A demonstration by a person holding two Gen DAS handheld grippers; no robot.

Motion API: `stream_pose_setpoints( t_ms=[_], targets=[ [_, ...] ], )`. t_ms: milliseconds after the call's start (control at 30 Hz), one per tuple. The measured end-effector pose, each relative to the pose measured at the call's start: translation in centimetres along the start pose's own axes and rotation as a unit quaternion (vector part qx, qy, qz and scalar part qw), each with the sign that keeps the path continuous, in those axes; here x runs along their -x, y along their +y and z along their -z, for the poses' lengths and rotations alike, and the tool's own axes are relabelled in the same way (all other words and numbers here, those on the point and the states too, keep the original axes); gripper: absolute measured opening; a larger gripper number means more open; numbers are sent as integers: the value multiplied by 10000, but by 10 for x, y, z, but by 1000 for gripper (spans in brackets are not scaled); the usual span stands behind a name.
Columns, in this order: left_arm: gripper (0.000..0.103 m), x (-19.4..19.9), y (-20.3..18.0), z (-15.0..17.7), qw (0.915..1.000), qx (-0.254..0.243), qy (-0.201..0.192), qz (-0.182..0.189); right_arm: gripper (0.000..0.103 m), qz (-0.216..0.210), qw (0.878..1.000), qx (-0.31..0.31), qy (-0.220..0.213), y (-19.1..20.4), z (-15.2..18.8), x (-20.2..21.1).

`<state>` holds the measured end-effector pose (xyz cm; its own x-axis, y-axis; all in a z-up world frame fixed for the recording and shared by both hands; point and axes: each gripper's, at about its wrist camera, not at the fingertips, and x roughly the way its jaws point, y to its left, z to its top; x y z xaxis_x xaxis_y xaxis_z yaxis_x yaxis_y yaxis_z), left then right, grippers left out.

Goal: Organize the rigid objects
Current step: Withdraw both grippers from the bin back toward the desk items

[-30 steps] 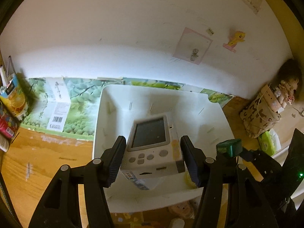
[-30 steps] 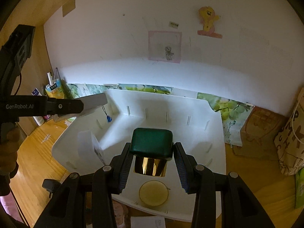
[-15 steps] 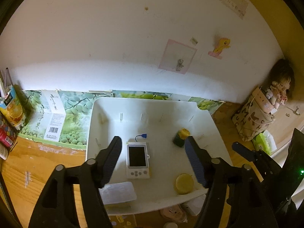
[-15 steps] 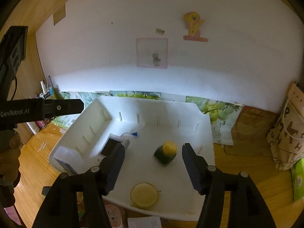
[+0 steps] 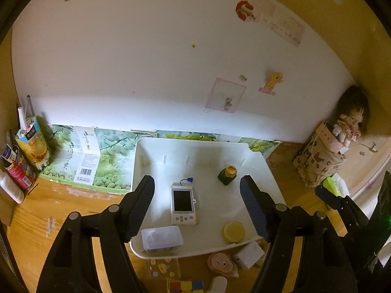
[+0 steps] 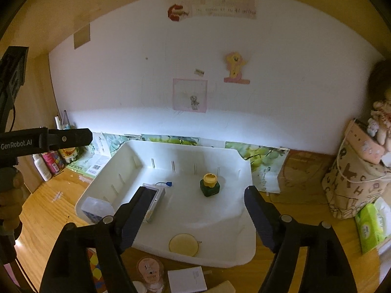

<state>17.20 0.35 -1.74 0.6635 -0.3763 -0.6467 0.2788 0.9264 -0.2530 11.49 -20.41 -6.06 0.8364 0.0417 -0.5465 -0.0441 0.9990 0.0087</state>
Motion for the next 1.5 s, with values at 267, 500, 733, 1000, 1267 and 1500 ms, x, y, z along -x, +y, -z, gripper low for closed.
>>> stream_pose_setpoints(
  t_ms=[267, 500, 733, 1000, 1267, 1500],
  targets=[
    [76, 28, -3, 9, 9998, -53, -3, 197, 80, 159, 9997, 26, -187, 9, 6, 33],
    [83, 57, -3, 17, 9993, -97, -126, 326, 82, 216, 9995, -86, -234, 13, 18, 51],
    [83, 67, -1, 33, 9998, -34, -56, 173, 82, 105, 9997, -71, -214, 15, 33, 62],
    [83, 73, -8, 56, 9997, 173, -46, -156, 82, -114, 9998, -41, -171, 3, 45, 74],
    [83, 69, -18, 78, 9983, 281, 246, -437, 82, -215, 9996, -156, -6, -16, 57, 79],
    [83, 62, -25, 98, 9960, 457, 568, -515, 82, -387, 9981, -443, 189, -33, 67, 77]
  ],
)
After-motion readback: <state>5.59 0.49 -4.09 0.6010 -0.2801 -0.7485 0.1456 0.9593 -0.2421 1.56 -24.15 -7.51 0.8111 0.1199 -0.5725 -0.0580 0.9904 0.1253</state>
